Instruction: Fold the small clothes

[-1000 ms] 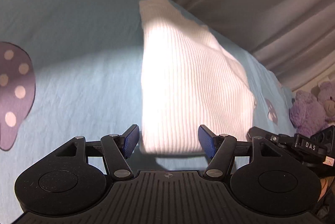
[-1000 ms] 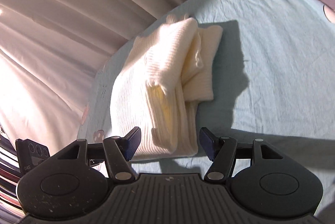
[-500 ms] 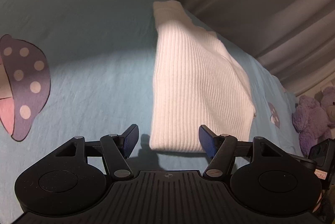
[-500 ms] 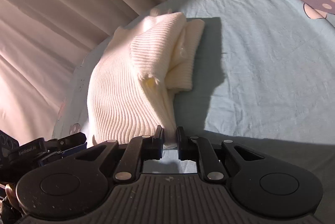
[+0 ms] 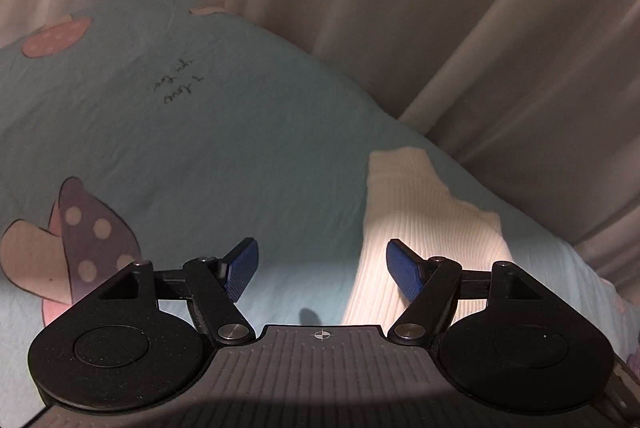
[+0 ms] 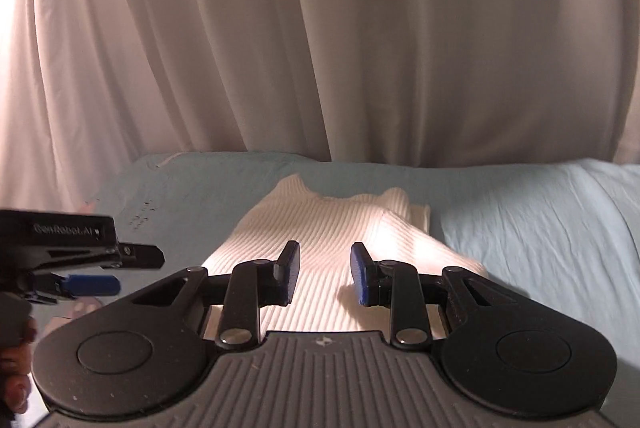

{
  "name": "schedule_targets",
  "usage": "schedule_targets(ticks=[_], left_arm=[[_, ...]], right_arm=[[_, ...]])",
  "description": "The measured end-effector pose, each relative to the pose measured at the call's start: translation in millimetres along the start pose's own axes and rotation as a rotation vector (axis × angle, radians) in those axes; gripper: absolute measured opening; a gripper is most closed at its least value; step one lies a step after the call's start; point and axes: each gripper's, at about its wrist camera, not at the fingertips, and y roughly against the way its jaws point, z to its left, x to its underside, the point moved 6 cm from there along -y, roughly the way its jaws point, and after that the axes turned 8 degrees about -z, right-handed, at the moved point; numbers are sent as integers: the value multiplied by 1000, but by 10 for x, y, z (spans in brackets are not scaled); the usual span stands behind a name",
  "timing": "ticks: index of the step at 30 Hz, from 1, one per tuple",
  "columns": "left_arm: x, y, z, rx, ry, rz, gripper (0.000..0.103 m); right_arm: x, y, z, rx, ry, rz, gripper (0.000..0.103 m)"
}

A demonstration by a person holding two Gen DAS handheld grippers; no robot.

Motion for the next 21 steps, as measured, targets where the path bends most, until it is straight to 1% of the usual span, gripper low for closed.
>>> schedule_targets(ticks=[1,3,4,5,7,8,9,10,11,12,14,17,21], left_arm=[[-35,-53,-51,-28,-13,-27,76],[-45,-138,-164,-73,-27,-77,76],[-35,-178,-224,-89,-31,-98,78],[-14,-228,-289,-89,-40,-116,81],[48,-353,-420,-72,-65,-131,82],[89,-424,-468,-62,-74,-127,82],[129,-501,-492,-55,-72,-115,82],[182,-573,-514,-44,-74,-98,82],[239,-642,-536,-36,-86,-75,82],[294,-704,-541,-32,-99,-60,83],[367,-778,-501,-46,-109,-66,90],[376,-808,-473,-47,-102,-75,91],[410,-821,-506,-54,-141,-90,92]], right_arm=[[26,-124,10,13,20,2,26],[132,-342,-45,84,65,30,26],[194,-404,-117,127,85,31,25],[236,-407,-195,155,86,8,27],[250,-350,-339,163,6,-12,29],[255,-322,-397,205,-15,-18,29],[275,-310,-462,238,-34,-16,38],[292,-298,-524,232,-76,-20,39],[300,-288,-544,228,-84,-17,39],[301,-289,-519,237,-54,-16,39],[315,-276,-466,251,4,-24,39],[314,-289,-516,233,-25,-21,41],[315,-277,-517,233,8,-31,45]])
